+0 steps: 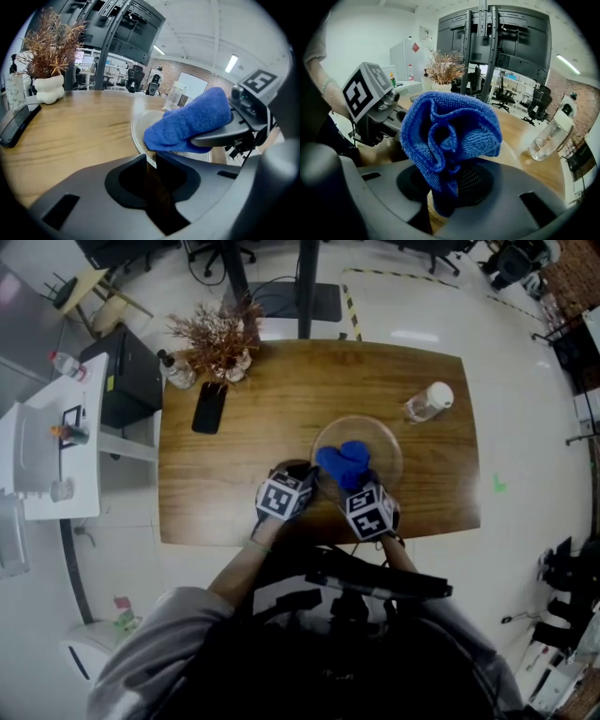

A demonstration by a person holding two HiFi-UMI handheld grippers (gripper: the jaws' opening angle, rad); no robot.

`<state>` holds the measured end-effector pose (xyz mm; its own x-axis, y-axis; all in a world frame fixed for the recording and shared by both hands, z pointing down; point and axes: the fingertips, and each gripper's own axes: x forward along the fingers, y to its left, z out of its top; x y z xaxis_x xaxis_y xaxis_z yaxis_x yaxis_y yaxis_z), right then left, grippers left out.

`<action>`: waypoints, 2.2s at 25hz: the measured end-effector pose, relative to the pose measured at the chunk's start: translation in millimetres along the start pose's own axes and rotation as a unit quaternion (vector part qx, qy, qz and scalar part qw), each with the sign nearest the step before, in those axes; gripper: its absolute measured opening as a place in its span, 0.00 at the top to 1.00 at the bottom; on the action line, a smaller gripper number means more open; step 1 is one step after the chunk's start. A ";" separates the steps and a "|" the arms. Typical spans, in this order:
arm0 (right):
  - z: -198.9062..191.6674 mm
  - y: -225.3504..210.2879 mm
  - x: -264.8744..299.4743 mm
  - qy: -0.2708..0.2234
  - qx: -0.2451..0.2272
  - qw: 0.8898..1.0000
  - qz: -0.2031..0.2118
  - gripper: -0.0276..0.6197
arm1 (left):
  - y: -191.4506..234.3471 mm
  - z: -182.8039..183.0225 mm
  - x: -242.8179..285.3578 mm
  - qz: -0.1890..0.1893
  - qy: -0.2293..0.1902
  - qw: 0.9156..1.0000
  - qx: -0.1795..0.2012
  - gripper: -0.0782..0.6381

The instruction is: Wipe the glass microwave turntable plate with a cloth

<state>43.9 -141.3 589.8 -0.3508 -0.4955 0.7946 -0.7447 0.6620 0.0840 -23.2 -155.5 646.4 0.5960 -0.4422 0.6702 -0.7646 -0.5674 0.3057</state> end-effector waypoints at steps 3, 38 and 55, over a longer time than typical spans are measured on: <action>-8.9 14.4 -10.1 0.000 -0.002 1.000 0.024 0.80 | 0.0 -1.0 0.1 0.000 0.001 1.000 0.001 0.80; 2.6 -92.1 10.0 -0.023 0.154 0.988 -0.019 0.80 | -1.8 8.0 -6.0 -0.004 -0.007 1.000 -0.003 0.80; -63.6 38.5 -49.5 -0.015 0.183 0.978 0.101 0.80 | -3.1 7.1 -6.1 -0.004 -0.003 1.000 -0.004 0.80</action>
<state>68.7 -55.5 592.0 -0.5247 -0.3952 0.7540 -0.8098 0.5048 -0.2990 -22.8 -156.0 636.5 0.6034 -0.4419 0.6637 -0.7617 -0.5657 0.3158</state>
